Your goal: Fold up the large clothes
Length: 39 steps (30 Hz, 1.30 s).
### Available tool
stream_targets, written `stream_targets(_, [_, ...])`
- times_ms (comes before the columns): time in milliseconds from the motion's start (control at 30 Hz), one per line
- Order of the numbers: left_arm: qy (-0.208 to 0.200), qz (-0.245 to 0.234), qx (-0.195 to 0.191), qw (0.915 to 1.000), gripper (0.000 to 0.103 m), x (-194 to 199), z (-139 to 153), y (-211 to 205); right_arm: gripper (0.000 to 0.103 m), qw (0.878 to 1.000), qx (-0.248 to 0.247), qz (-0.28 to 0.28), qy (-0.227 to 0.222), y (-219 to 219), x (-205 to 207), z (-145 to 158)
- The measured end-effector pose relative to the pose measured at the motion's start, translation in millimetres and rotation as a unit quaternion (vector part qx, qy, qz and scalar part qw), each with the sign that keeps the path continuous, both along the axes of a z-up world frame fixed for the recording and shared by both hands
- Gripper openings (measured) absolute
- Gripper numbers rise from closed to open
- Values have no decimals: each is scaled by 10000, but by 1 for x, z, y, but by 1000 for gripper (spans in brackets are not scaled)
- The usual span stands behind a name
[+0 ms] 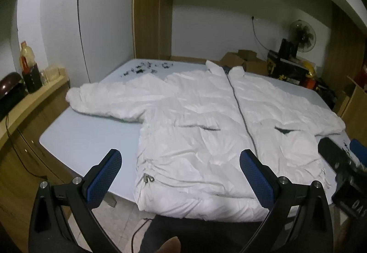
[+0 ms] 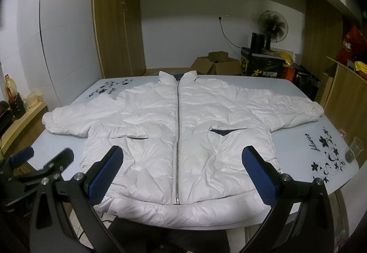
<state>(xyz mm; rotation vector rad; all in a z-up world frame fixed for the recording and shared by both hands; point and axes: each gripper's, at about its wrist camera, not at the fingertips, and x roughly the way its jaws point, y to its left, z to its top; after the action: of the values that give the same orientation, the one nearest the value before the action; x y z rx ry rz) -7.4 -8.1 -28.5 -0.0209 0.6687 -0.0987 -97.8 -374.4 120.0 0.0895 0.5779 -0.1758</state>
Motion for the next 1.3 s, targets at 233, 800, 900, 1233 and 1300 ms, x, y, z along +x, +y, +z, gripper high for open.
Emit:
stream_targets(233, [169, -61, 313, 9994, 103, -4, -11, -9, 103, 10000, -10, -7, 0, 0, -1, 1])
stream_targets(800, [-233, 117, 309, 9992, 103, 3, 4, -4, 103, 10000, -23, 40, 82, 1, 4, -5])
stream_targets(900, [-209, 103, 320, 9992, 103, 4, 3, -4, 103, 10000, -11, 28, 81, 1, 4, -6])
stream_targets(1233, [-141, 117, 299, 9994, 103, 5, 0, -3, 103, 10000, -23, 39, 89, 2, 5, -7])
stream_targets(1300, [-138, 119, 303, 9994, 103, 5, 0, -3, 103, 10000, -22, 39, 78, 2, 5, -7])
